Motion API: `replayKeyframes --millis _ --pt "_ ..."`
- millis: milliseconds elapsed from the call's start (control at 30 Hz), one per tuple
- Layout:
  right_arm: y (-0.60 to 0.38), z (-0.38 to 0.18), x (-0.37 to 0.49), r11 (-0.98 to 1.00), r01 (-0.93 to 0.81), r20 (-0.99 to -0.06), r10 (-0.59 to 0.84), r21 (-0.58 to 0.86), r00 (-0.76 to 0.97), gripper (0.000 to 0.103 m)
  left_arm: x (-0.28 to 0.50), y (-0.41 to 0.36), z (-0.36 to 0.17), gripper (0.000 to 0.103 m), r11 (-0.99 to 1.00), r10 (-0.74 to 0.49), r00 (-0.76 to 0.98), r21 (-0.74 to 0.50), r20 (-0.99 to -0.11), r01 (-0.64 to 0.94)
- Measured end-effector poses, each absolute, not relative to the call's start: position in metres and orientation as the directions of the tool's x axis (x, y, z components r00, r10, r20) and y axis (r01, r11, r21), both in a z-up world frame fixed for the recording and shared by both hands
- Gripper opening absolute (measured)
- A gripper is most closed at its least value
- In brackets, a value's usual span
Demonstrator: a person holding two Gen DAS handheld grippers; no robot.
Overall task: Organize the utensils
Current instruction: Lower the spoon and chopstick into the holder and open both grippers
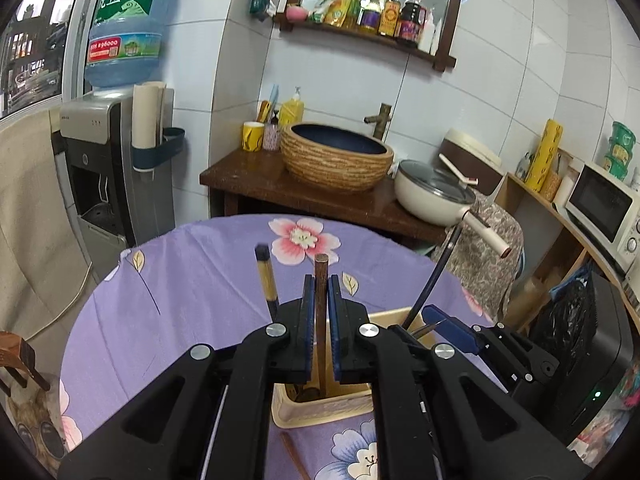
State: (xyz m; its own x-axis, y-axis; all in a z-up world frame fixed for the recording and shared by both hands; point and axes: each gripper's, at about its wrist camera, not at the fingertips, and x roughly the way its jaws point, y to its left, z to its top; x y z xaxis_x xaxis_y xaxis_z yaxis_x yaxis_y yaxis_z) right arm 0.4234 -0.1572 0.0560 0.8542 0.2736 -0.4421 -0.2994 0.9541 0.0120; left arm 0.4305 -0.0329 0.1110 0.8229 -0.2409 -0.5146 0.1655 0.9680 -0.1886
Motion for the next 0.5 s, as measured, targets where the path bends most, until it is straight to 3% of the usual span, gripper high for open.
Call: replayKeyframes --millis 267,367,400,433,467,500 --pt "-0.159 0.048 0.420 0.956 -0.294 -0.429 0.270 0.010 0.862 0.036 0.424 -0.038 0.108 0.007 0.975 -0.219 0.839 -0.149 -0.499 0.165" --pt "-0.163 0.051 0.410 0.961 -0.276 -0.388 0.258 0.009 0.885 0.054 0.415 -0.034 0.112 0.011 0.980 -0.193 0.859 -0.134 -0.475 0.146" --pt "-0.164 0.052 0.405 0.962 -0.275 -0.376 0.255 0.002 0.891 0.056 0.410 -0.032 0.113 0.015 0.980 -0.190 0.865 -0.135 -0.464 0.144" --pt "-0.166 0.054 0.401 0.962 -0.274 -0.372 0.254 -0.001 0.893 0.056 0.402 -0.029 0.113 0.033 0.980 -0.191 0.873 -0.142 -0.449 0.141" --pt "-0.168 0.055 0.396 0.962 -0.273 -0.366 0.254 -0.001 0.895 0.056 0.394 -0.024 0.113 0.059 0.979 -0.190 0.882 -0.155 -0.432 0.136" --pt "-0.170 0.055 0.387 0.963 -0.271 -0.356 0.254 0.003 0.899 0.057 0.387 -0.019 0.114 0.070 0.977 -0.190 0.890 -0.167 -0.414 0.131"
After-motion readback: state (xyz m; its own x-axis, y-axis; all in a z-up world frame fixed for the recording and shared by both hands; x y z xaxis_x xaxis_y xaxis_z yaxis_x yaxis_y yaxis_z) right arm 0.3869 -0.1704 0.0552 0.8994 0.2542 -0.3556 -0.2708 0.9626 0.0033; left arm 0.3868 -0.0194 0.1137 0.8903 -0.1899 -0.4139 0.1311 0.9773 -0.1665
